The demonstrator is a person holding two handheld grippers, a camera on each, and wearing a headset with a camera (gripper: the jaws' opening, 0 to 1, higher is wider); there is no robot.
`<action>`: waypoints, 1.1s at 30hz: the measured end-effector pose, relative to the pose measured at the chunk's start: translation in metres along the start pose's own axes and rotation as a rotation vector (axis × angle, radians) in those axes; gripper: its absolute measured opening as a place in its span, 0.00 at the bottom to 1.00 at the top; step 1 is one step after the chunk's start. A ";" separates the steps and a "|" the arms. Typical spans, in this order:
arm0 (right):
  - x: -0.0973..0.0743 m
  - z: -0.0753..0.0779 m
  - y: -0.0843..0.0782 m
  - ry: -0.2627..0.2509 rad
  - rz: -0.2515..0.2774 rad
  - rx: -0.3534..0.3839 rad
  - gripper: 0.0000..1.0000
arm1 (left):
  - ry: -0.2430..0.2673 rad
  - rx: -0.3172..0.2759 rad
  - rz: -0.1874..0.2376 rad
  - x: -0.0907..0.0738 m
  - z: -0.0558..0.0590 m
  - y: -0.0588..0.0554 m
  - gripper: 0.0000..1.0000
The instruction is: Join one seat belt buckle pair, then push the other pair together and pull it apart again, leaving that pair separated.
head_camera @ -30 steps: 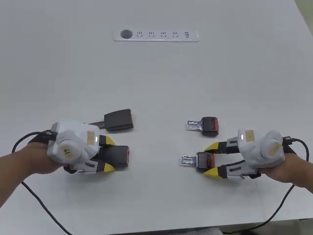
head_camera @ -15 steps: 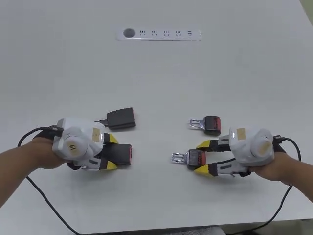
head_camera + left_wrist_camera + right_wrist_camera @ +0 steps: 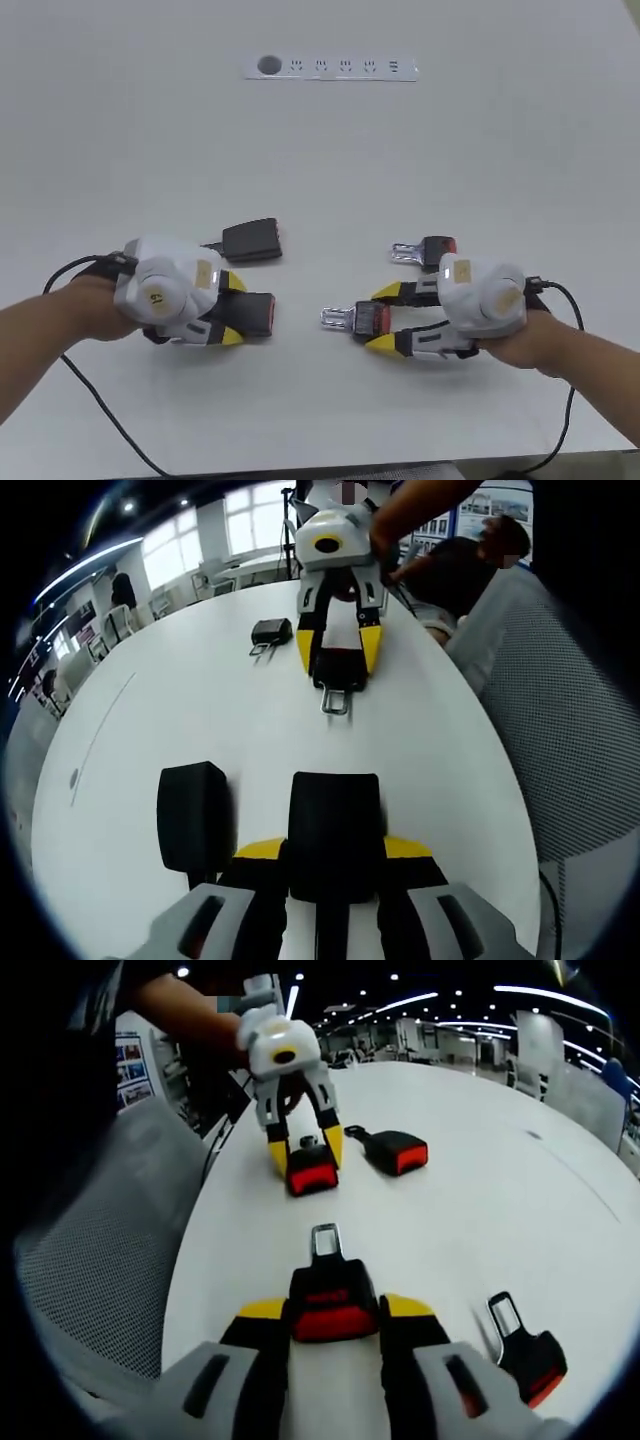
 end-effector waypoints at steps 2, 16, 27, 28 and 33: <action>0.003 0.000 0.002 -0.001 0.009 -0.001 0.36 | 0.000 -0.001 0.000 0.000 0.000 0.000 0.35; 0.023 0.004 0.018 0.025 0.041 -0.019 0.36 | 0.003 0.002 -0.022 0.001 0.001 0.002 0.35; 0.047 0.006 0.034 0.023 0.074 -0.018 0.36 | 0.003 0.004 -0.027 0.001 0.001 0.002 0.35; 0.048 0.006 0.036 0.025 0.074 -0.017 0.36 | 0.002 0.004 -0.027 0.001 0.001 0.003 0.35; 0.056 0.004 0.041 0.024 0.088 0.005 0.36 | 0.002 0.009 -0.028 0.001 0.002 0.003 0.35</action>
Point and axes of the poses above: the centre of the closed fingertips' face, and the gripper's own axes: x roughly forward along the fingers, z roughly to its right, y roughly out of its top, the point moved 8 cm from there along -x, roughly backward along the fingers, and after that the axes turned 13 degrees about -x, right-handed, at the moved point
